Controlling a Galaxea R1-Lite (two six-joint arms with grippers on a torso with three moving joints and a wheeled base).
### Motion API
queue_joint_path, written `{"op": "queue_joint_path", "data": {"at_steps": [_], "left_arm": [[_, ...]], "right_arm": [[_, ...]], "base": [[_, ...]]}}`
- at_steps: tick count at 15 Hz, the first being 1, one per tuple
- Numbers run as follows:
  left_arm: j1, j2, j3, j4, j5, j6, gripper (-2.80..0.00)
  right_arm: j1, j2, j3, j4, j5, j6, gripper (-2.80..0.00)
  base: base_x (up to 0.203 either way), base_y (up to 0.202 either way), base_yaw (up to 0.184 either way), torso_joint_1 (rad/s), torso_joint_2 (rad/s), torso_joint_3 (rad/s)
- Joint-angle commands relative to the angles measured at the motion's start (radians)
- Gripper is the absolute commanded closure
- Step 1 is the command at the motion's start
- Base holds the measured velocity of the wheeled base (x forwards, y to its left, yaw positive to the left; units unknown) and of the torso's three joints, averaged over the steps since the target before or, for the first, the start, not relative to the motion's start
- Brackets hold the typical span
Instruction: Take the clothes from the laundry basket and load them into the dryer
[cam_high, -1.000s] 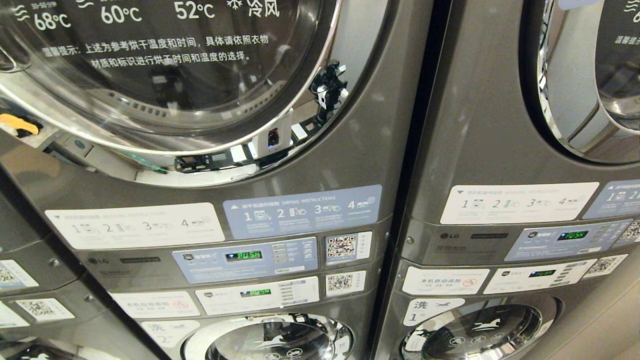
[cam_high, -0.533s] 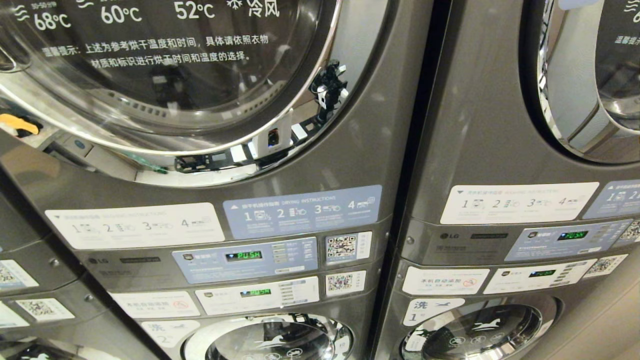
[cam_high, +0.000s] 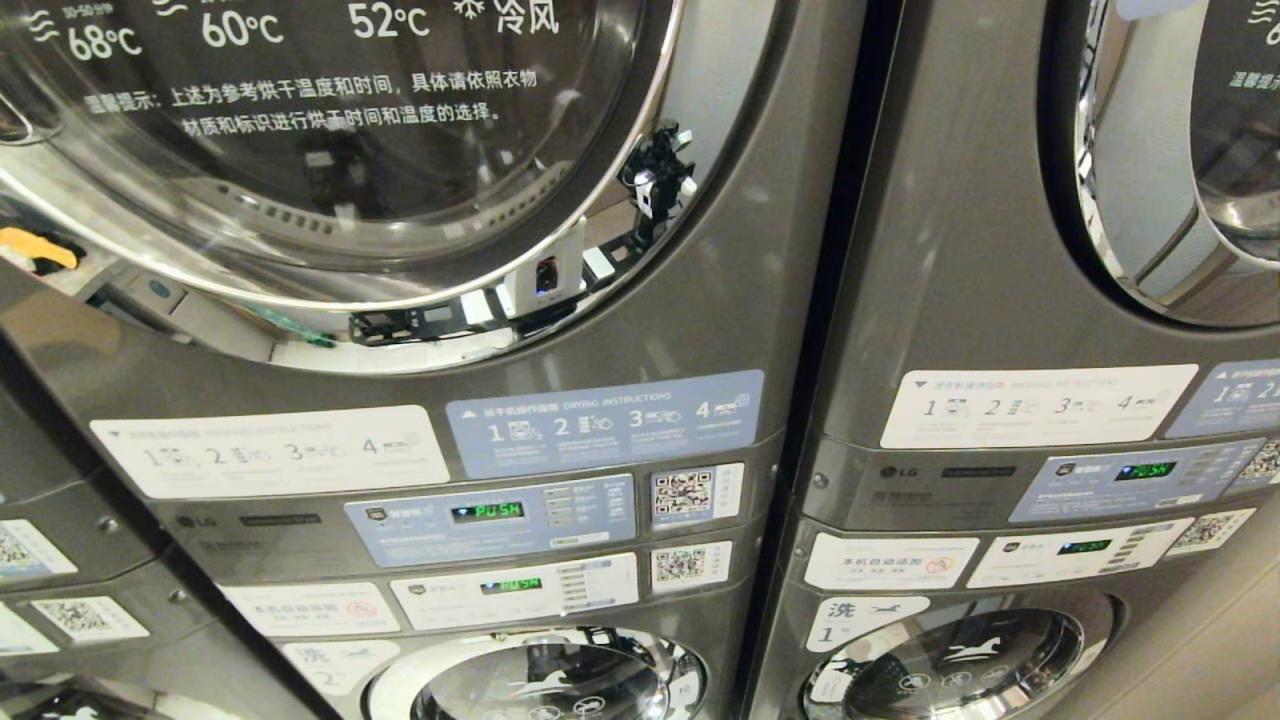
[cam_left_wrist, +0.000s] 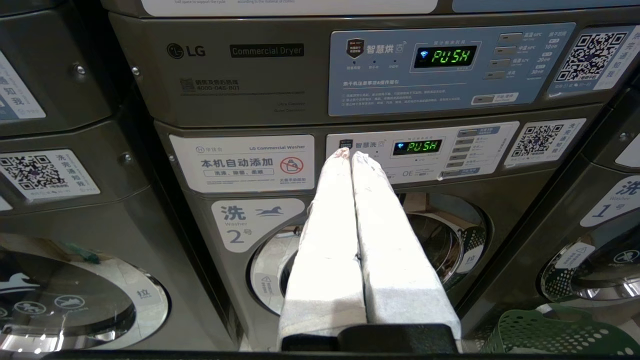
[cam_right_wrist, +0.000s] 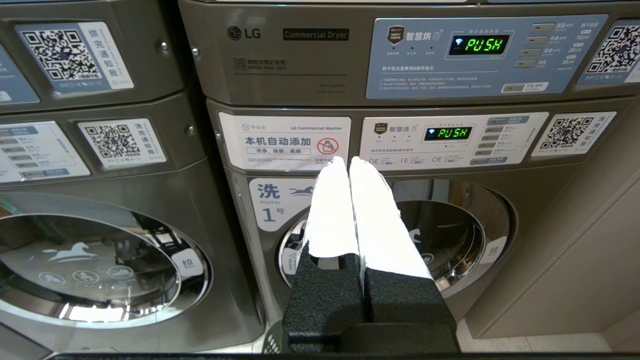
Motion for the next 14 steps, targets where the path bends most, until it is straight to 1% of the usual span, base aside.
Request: {"op": "queue_joint_path", "data": {"at_steps": [1,14], "left_arm": [[0.0,0.0,0.002,0.0,0.0,0.0,0.0],[0.0,0.0,0.002,0.0,0.0,0.0,0.0]], "right_arm": [[0.0,0.0,0.0,0.0,0.0,0.0,0.0],[0.0,0.001,0.0,0.0,0.0,0.0,0.0]], "base": [[0.0,0.0,0.0,0.0,0.0,0.0],[0.0,0.0,0.0,0.0,0.0,0.0]]}}
